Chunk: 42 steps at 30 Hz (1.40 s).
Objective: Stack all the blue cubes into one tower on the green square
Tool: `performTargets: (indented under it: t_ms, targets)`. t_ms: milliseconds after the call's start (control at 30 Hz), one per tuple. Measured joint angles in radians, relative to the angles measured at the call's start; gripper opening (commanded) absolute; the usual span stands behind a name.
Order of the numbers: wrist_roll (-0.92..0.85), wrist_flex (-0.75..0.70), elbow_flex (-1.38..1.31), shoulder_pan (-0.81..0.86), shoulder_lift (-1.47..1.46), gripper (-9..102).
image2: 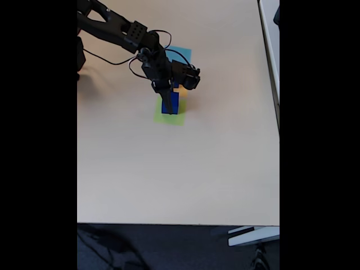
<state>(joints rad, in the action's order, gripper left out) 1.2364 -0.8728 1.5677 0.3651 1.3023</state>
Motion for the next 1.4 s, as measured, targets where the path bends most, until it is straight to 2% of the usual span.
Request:
performTargets:
  t_ms: [700, 1400]
  targets:
    - [-0.018, -0.002, 0.000, 0.000, 0.000, 47]
    - [-0.051, -0.109, -0.081, -0.002, 0.005, 47]
